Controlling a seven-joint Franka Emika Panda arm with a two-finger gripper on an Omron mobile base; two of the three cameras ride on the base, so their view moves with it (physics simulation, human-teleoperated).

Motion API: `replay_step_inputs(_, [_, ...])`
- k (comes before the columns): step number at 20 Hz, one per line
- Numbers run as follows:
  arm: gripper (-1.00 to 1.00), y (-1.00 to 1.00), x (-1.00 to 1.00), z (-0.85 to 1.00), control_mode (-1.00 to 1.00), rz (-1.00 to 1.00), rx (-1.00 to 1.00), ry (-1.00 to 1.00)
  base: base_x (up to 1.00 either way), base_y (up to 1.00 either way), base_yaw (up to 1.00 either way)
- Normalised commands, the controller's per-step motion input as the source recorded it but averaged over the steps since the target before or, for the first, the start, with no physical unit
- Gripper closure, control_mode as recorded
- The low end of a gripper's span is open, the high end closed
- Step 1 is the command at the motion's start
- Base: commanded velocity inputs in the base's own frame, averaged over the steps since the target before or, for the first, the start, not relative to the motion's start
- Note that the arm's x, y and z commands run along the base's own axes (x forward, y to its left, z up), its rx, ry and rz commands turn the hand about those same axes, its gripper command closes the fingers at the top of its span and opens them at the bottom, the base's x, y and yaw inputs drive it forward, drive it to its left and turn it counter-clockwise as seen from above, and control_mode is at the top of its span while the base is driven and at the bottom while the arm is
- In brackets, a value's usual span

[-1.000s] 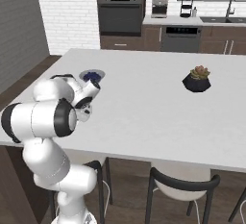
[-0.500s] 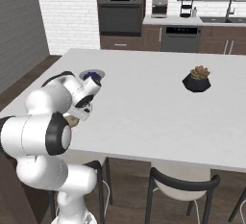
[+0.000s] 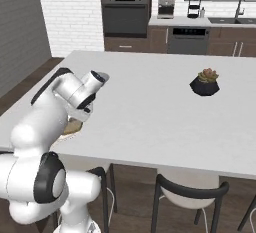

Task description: Start the toaster. Once the lever pops up, take the bread to the plate on the dining counter.

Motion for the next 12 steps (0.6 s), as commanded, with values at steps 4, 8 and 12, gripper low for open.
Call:
replay_step_inputs(4, [-1.0, -0.06, -0.93, 0.63, -1.0, 0.0, 0.0, -0.24, 0.0, 0.0, 0.0])
replay_step_inputs(8, [-1.0, -0.23, -0.6, 0.53, -1.0, -0.01, 0.04, -0.34, 0.0, 0.0, 0.0])
replay_step_inputs(12, [-1.0, -0.25, -0.25, 0.77, -1.0, -0.1, 0.04, 0.05, 0.0, 0.0, 0.0])
